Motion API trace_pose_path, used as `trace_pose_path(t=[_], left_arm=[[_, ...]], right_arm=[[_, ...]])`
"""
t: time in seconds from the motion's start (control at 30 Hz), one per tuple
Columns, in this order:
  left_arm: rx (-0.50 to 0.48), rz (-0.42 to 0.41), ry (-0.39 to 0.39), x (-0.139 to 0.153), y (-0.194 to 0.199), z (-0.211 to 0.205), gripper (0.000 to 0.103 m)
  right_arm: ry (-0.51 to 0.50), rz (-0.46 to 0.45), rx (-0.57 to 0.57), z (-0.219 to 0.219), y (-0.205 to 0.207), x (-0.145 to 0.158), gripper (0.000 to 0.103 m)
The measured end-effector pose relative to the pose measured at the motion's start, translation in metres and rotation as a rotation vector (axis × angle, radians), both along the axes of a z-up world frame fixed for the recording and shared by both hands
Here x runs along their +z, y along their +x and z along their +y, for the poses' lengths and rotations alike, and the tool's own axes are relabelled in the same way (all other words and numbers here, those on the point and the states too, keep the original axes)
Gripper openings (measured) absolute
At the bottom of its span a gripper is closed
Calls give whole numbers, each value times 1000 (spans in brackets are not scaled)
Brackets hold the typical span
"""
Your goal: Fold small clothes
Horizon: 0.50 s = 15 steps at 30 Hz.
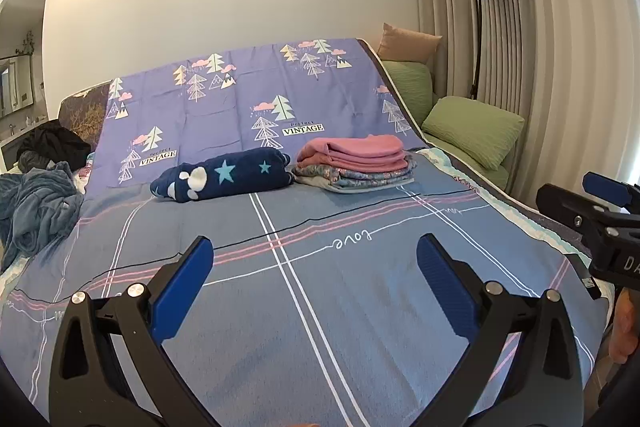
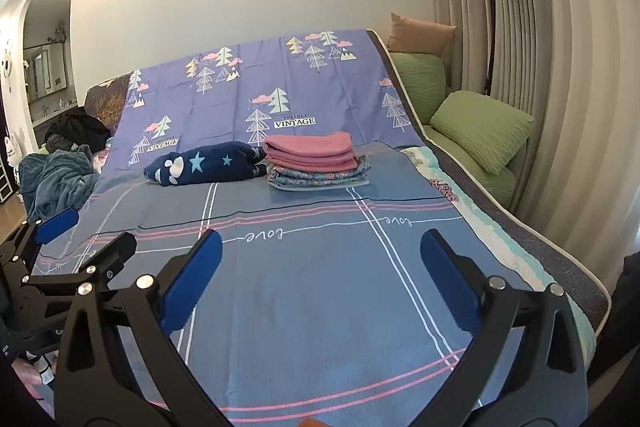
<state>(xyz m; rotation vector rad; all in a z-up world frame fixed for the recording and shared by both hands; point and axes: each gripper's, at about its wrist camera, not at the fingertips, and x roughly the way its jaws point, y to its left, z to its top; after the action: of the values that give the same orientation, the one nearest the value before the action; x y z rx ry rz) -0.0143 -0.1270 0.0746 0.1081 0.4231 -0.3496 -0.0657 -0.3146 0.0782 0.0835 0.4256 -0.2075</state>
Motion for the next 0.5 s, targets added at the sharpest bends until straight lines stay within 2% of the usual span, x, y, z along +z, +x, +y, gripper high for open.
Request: trace_pose_path(t=[0.5], left_arm=[[23,3,7,1,-5,6,102]], right_arm=[[-10,12,4,1,-3,-3,101]])
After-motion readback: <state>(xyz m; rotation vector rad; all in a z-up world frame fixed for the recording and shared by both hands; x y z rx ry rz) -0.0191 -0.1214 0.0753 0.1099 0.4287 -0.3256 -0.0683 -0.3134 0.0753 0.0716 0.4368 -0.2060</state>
